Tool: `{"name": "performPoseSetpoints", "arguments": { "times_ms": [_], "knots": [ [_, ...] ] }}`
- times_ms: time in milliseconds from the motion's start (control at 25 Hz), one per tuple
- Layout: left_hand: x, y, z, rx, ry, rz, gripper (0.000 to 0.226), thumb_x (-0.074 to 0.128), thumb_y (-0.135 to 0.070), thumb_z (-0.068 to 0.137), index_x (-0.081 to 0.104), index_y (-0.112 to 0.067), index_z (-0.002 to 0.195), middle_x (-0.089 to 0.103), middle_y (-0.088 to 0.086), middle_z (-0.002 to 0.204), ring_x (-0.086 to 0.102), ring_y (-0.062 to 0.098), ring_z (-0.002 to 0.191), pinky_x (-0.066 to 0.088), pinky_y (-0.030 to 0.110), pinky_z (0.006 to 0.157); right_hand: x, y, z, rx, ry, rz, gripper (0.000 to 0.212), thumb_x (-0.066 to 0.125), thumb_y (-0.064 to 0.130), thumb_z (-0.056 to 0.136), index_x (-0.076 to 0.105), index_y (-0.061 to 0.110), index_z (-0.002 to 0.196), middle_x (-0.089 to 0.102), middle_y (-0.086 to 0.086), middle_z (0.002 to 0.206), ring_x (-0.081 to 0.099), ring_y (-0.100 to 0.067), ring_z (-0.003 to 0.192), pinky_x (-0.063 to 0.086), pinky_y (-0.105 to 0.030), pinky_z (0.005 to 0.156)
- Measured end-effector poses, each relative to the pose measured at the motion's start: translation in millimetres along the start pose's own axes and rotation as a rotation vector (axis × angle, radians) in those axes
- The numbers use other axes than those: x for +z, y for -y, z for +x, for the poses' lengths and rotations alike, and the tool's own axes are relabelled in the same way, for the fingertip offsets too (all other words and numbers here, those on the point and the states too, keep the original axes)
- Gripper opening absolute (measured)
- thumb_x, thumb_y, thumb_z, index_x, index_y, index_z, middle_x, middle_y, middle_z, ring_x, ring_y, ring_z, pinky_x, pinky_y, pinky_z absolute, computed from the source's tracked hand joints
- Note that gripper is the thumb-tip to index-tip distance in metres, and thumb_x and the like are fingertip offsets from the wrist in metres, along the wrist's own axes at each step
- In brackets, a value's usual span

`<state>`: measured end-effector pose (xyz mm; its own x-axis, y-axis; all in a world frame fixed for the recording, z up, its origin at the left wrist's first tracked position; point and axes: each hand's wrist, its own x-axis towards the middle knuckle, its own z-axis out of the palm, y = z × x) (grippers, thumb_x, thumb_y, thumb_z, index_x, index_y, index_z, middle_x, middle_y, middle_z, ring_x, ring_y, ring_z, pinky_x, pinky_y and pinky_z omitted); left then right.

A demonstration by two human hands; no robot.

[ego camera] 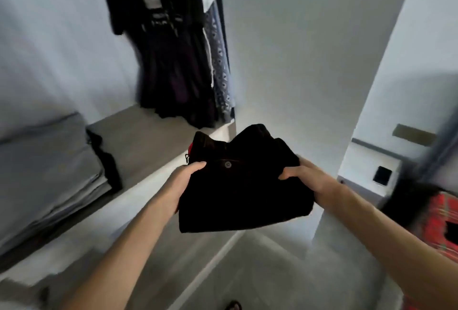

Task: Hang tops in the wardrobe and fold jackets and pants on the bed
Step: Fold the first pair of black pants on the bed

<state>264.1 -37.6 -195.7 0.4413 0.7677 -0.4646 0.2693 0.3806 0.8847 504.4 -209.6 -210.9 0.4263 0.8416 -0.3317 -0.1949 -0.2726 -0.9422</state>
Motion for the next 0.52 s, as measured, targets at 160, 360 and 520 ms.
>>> {"name": "performPoseSetpoints", "arguments": {
  "times_ms": [160, 360, 520],
  "knots": [
    [-100.5, -5.1, 48.0, 0.075, -0.241, -0.092, 0.019, 0.072, -0.029, 0.087, 0.076, -0.012, 0.092, 0.075, 0.012, 0.086, 0.072, 0.026, 0.073, 0.053, 0.031, 0.074, 99.6, 26.7, 91.4, -0.017, 0.166, -0.099, 0.064, 0.069, 0.018, 0.057, 0.059, 0.02, 0.121, 0.072, -0.007, 0.108, 0.07, -0.023, 0.098, 0.054, -0.031, 0.076],
    [-217.0, -42.7, 148.2, 0.165, -0.441, -0.123, 0.023, 0.07, -0.027, 0.089, 0.069, -0.013, 0.107, 0.073, 0.006, 0.089, 0.07, 0.023, 0.08, 0.051, 0.027, 0.068, 225.2, 72.1, 246.3, -0.035, 0.259, -0.184, 0.063, 0.066, 0.008, 0.072, 0.051, 0.033, 0.128, 0.064, -0.001, 0.11, 0.063, -0.021, 0.099, 0.052, -0.031, 0.073],
    [-309.7, -110.7, 225.6, 0.191, -0.51, -0.257, 0.027, 0.071, -0.035, 0.088, 0.069, -0.016, 0.107, 0.073, 0.005, 0.09, 0.069, 0.022, 0.08, 0.052, 0.03, 0.071, 327.5, 140.3, 372.2, -0.119, 0.367, -0.259, 0.077, 0.064, 0.005, 0.077, 0.041, 0.041, 0.14, 0.059, 0.003, 0.119, 0.058, -0.021, 0.106, 0.05, -0.035, 0.084]
  ]
}}
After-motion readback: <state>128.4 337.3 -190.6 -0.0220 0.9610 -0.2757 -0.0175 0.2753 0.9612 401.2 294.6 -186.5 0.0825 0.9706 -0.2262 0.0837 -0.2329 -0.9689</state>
